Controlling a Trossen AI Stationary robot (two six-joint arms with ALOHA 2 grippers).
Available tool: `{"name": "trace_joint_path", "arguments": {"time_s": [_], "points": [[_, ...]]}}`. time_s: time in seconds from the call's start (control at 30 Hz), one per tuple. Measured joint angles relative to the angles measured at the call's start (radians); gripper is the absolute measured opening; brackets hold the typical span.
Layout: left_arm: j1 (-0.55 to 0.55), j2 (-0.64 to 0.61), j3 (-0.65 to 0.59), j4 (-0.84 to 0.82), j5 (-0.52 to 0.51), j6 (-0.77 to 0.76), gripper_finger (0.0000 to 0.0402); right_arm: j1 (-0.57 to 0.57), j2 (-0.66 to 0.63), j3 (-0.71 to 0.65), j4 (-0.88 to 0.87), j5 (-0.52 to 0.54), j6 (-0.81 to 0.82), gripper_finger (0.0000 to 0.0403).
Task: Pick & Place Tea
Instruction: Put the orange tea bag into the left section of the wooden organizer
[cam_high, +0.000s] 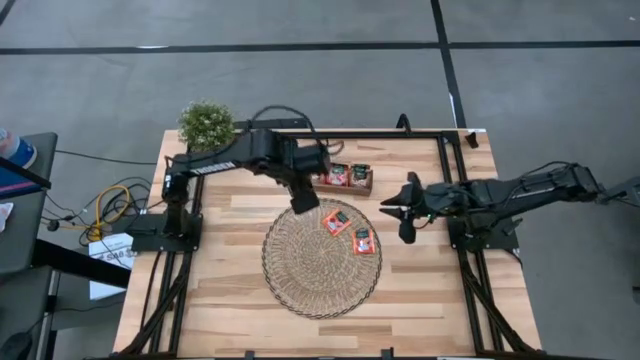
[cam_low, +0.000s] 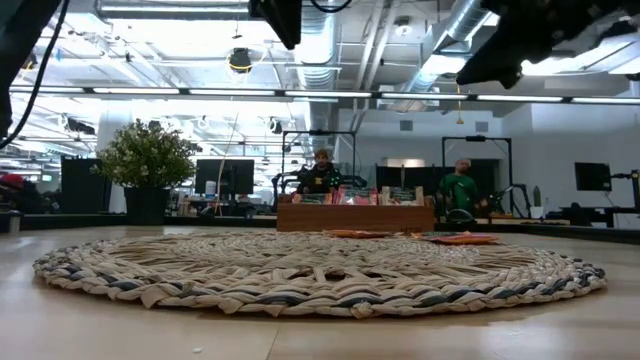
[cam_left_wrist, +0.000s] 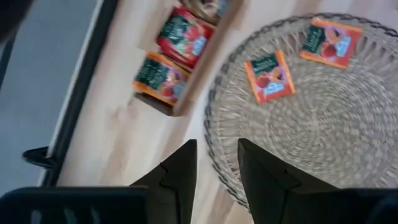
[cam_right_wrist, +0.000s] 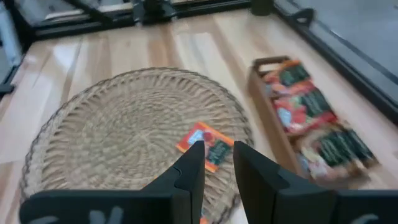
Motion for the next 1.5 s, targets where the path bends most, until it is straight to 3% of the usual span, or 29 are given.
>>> {"name": "trace_joint_path", "arguments": {"time_s": [0.13, 0.5, 0.87, 1.0, 1.13, 1.27, 1.5], "points": [[0.064, -0.038, -0.001, 0.001, 0.001, 0.027, 0.0110, 0.001, 0.105, 0.064, 0.001, -0.065, -0.037, 0.0077], [0.256, -0.166, 0.000, 0.000, 0.009, 0.129, 0.0110, -0.002, 0.405, 0.203, -0.006, -0.066, -0.038, 0.0077], [0.426, -0.200, 0.000, 0.001, 0.090, 0.297, 0.0110, -0.077, 0.711, 0.478, -0.139, -0.092, 0.025, 0.0077], [0.459, -0.200, 0.000, 0.000, 0.168, 0.335, 0.0110, -0.123, 0.787, 0.557, -0.226, -0.102, 0.052, 0.0077], [0.446, -0.231, -0.025, 0.008, 0.175, 0.324, 0.0110, -0.145, 0.813, 0.584, -0.234, -0.140, 0.055, 0.0077], [0.387, -0.326, -0.199, 0.092, 0.177, 0.272, 0.0110, -0.156, 0.820, 0.581, -0.238, -0.141, 0.076, 0.0077], [0.267, -0.617, -0.755, 0.481, 0.146, 0.163, 0.0110, -0.167, 0.818, 0.583, -0.233, -0.143, 0.088, 0.0077]]}}
